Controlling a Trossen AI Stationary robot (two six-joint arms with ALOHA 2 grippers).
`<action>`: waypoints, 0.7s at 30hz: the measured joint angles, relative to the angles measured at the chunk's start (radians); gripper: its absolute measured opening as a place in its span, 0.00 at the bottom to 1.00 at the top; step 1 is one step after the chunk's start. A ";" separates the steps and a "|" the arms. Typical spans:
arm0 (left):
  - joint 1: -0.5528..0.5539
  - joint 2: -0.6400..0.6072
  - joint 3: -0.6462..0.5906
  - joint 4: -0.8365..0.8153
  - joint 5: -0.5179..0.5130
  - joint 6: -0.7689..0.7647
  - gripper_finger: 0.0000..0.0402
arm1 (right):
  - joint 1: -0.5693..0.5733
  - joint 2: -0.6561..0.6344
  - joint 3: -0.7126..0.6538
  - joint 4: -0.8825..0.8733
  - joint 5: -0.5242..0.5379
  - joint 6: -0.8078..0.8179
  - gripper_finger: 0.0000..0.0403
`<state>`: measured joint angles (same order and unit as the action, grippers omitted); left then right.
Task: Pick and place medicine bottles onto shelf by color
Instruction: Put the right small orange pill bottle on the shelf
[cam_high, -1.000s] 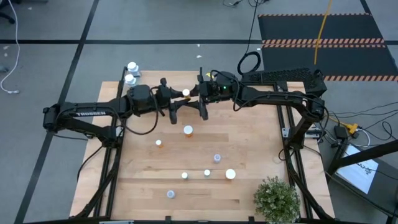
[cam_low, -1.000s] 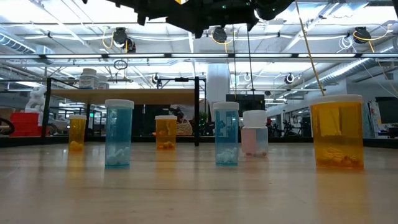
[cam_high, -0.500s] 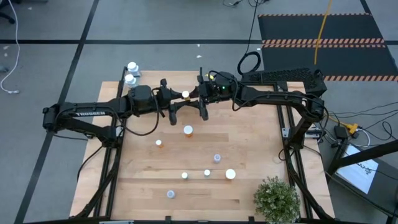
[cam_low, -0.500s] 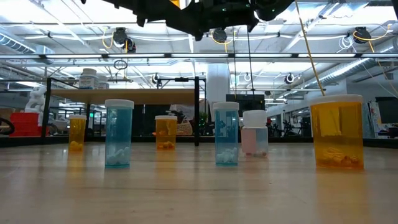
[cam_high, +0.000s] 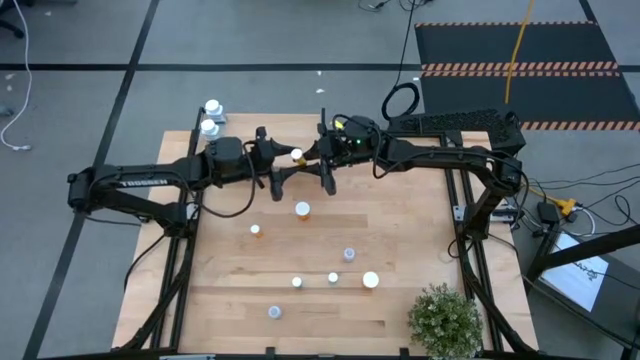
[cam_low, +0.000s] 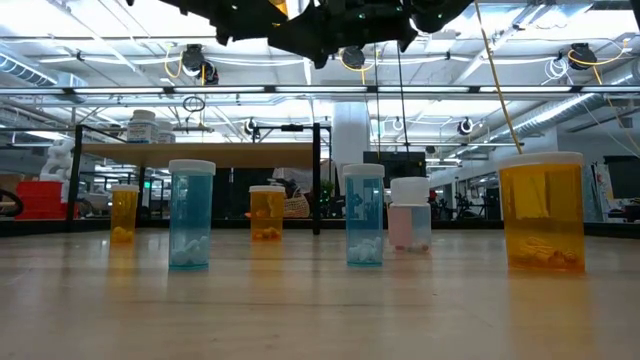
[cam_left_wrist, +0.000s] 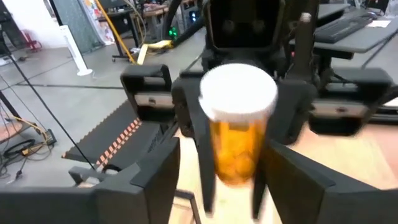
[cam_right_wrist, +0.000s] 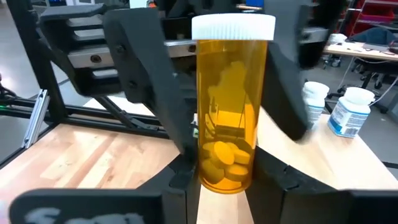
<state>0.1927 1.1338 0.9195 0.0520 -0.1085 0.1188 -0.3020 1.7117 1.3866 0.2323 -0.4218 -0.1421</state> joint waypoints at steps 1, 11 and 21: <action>-0.001 -0.008 0.000 0.001 0.000 -0.001 0.57 | -0.003 -0.001 0.001 -0.001 0.000 0.000 0.23; -0.002 -0.148 0.000 -0.132 -0.001 -0.002 0.61 | -0.013 -0.002 0.002 -0.029 0.003 -0.002 0.23; -0.004 -0.115 0.002 -0.059 0.013 0.025 0.65 | -0.011 -0.002 0.002 -0.043 0.005 -0.010 0.23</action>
<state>0.1883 1.0186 0.9218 -0.0072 -0.0954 0.1439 -0.3126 1.7100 1.3884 0.1890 -0.4164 -0.1523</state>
